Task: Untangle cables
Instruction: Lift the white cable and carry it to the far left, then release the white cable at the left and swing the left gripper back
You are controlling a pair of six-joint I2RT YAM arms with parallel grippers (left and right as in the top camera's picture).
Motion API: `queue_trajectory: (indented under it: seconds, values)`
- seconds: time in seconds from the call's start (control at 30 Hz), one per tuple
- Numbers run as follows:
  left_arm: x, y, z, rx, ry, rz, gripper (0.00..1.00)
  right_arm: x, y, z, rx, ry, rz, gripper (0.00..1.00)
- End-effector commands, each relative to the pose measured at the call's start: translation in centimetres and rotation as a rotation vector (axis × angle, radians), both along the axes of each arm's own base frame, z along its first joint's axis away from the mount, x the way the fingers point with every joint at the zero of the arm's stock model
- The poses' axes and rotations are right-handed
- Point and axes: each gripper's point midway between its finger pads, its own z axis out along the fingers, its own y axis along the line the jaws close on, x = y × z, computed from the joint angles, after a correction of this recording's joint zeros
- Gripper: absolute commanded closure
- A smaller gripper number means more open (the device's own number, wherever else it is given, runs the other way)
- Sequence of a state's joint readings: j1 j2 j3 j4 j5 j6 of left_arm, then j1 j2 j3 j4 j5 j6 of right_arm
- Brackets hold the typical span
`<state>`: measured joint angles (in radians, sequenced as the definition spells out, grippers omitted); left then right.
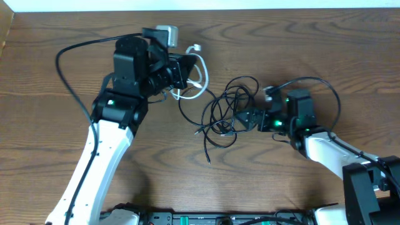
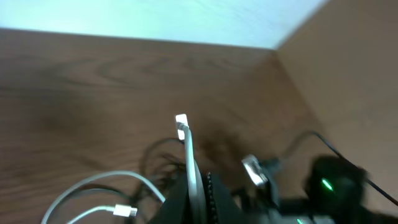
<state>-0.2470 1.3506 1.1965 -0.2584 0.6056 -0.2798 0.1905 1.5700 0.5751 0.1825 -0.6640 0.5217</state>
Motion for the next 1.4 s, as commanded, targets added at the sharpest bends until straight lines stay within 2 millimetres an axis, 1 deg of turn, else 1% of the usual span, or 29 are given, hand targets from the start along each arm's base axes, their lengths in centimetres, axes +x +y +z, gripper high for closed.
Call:
queue_trajectory:
  seconds: [0.0, 0.1, 0.17, 0.23, 0.33, 0.43, 0.53, 0.6, 0.7, 0.77, 0.87, 0.9, 0.97, 1.03, 1.17, 1.27, 1.33, 1.37]
  values:
    - [-2.0, -2.7, 1.0, -0.087, 0.016, -0.188, 0.93, 0.3, -1.3, 0.6, 0.075, 0.053, -0.047, 0.01]
    - [-2.4, -3.8, 0.5, -0.088, 0.032, -0.222, 0.93, -0.1, -1.5, 2.3, 0.182, 0.047, 0.005, 0.01]
    - [-2.9, -4.7, 0.3, -0.087, 0.035, -0.246, 0.93, -0.2, -1.7, 3.5, 0.23, -0.009, 0.061, 0.01]
    - [-3.0, -5.3, 0.1, -0.075, 0.032, -0.249, 0.93, -0.4, -1.8, 4.3, 0.259, -0.045, 0.101, 0.01]
    - [-1.4, -4.4, -0.8, -0.002, 0.017, -0.132, 0.93, -0.4, -1.8, 4.1, 0.242, -0.064, 0.111, 0.01]
    - [1.1, -1.6, -1.7, 0.1, -0.01, 0.06, 0.93, 0.2, -2.3, 3.0, 0.159, -0.084, 0.079, 0.01]
    - [3.4, 2.4, -2.3, 0.207, -0.032, 0.27, 0.92, 1.0, -3.6, 1.4, 0.064, -0.061, -0.007, 0.01]
    - [4.5, 5.4, -2.5, 0.28, -0.047, 0.399, 0.92, 1.2, -4.1, 0.9, 0.032, -0.051, -0.035, 0.01]
    - [5.5, 9.9, -2.8, 0.363, -0.049, 0.572, 0.92, 1.4, -4.3, 0.7, 0.018, -0.052, -0.047, 0.01]
    - [6.0, 12.4, -3.2, 0.422, -0.052, 0.63, 0.92, 1.7, -4.8, 0.3, -0.013, -0.051, -0.074, 0.01]
    - [6.8, 16.4, -4.5, 0.495, -0.021, 0.724, 0.92, 1.8, -5.9, -0.8, -0.078, -0.024, -0.127, 0.01]
    - [7.0, 17.3, -5.1, 0.509, -0.004, 0.74, 0.93, 1.7, -6.3, -1.2, -0.097, -0.01, -0.142, 0.01]
    - [7.4, 19.5, -7.3, 0.537, 0.057, 0.773, 0.92, 1.7, -6.8, -1.6, -0.126, 0.004, -0.163, 0.01]
    - [7.6, 21.3, -10.1, 0.563, 0.135, 0.79, 0.93, 1.6, -6.9, -1.7, -0.13, 0.009, -0.166, 0.01]
    - [7.3, 24.5, -15.4, 0.616, 0.288, 0.815, 0.93, 1.6, -6.8, -1.7, -0.129, 0.01, -0.165, 0.01]
    - [6.6, 26.2, -18.5, 0.64, 0.386, 0.826, 0.92, 1.6, -6.8, -1.7, -0.13, 0.01, -0.166, 0.01]
    - [6.2, 27.2, -20.2, 0.651, 0.437, 0.834, 0.92, 1.6, -6.9, -1.8, -0.133, 0.009, -0.168, 0.01]
    - [6.1, 27.4, -20.6, 0.653, 0.45, 0.836, 0.92, 1.7, -7.0, -1.8, -0.136, 0.009, -0.171, 0.01]
